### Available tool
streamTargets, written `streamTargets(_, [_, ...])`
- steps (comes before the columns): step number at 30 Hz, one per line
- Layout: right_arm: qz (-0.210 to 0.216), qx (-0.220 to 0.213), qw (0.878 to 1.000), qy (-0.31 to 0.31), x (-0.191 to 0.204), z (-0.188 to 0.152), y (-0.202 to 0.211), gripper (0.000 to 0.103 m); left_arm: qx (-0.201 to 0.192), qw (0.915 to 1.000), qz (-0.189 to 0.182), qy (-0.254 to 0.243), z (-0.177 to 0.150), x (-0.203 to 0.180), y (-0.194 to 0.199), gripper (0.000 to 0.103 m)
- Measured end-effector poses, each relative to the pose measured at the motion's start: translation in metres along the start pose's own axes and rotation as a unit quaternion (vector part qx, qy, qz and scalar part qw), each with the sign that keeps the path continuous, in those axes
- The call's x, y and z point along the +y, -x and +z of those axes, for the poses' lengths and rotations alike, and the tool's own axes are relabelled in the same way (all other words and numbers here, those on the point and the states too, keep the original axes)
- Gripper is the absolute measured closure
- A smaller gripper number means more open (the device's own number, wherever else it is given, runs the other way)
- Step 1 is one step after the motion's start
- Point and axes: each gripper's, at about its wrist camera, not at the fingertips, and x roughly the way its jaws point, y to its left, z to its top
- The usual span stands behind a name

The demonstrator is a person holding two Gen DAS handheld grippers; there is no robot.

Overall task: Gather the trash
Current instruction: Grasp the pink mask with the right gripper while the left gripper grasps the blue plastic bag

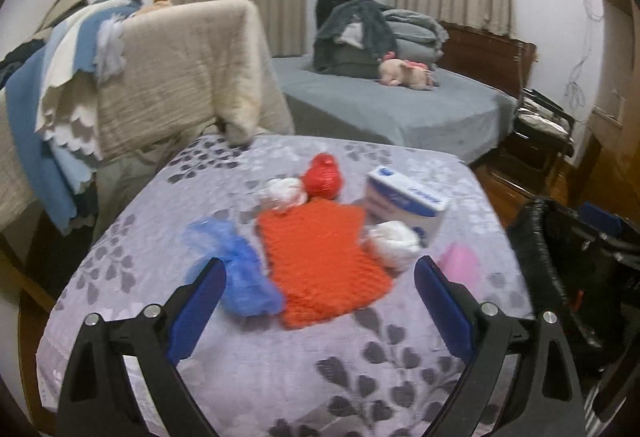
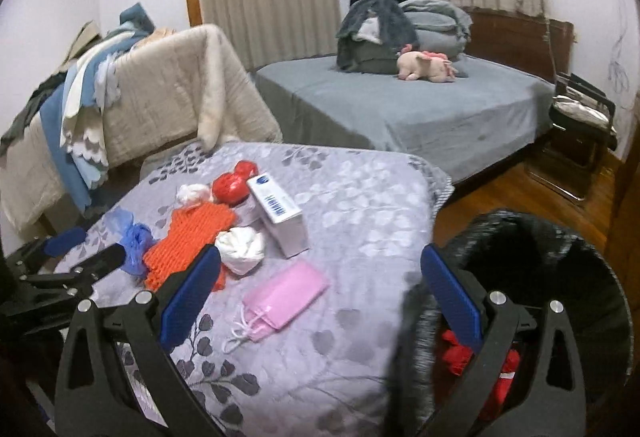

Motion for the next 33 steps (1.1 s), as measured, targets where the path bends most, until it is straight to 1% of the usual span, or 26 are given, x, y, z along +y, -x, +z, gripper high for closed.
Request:
streamTargets(4, [-0.002,0.018,1.0,-0.009,0.011,-0.008,-0.026,0.006,0.006,0.9998,0.02,0.007,-0.007,0.02,-0.006,0.01])
streamTargets(10, [-0.028,0.057,0.998,-0.003,0.018,-0.024,-0.061,0.006,0.023,0.9987,0.039,0.023,-0.018,0.043,-0.02,0.01])
streamTargets(14, [-0.04,0.078,0.996,-0.007,0.018,-0.033,-0.078,0.006,0.033,0.9983,0.042,0.025,-0.021,0.051,-0.033,0.01])
streamTargets(19, [-0.041,0.097,0.994,-0.004,0.018,-0.037,-0.091,0.006,0.045,0.9978,0.04,0.028,-0.021,0.054,-0.052,0.01])
streamTargets(21, [-0.04,0.107,0.993,-0.003,0.018,-0.038,-0.096,0.011,0.048,0.9977,0.038,0.029,-0.02,0.055,-0.058,0.011])
streamTargets(23, [-0.035,0.119,0.992,-0.002,0.02,-0.038,-0.101,0.021,0.051,0.9975,0.037,0.031,-0.018,0.056,-0.065,0.011])
streamTargets(25, [-0.027,0.128,0.991,-0.001,0.022,-0.039,-0.106,0.024,0.055,0.9973,0.034,0.033,-0.016,0.058,-0.071,0.013])
streamTargets(27, [-0.018,0.132,0.991,-0.001,0.026,-0.039,-0.108,0.031,0.059,0.9971,0.033,0.034,-0.015,0.059,-0.077,0.016])
streamTargets(29, [-0.002,0.137,0.991,0.0,0.03,-0.039,-0.111,0.044,0.067,0.9966,0.028,0.038,-0.014,0.061,-0.082,0.021])
streamTargets(30, [0.006,0.14,0.99,0.002,0.033,-0.039,-0.112,0.047,0.072,0.9963,0.023,0.041,-0.014,0.062,-0.085,0.026])
streamTargets(31, [0.012,0.142,0.99,0.004,0.035,-0.039,-0.113,0.055,0.075,0.9961,0.02,0.042,-0.014,0.062,-0.086,0.031])
streamTargets(32, [0.023,0.144,0.989,0.006,0.037,-0.038,-0.114,0.066,0.077,0.9959,0.016,0.044,-0.015,0.063,-0.087,0.034])
streamTargets(33, [0.032,0.145,0.989,0.006,0.039,-0.038,-0.115,0.073,0.08,0.9956,0.01,0.047,-0.015,0.063,-0.088,0.04])
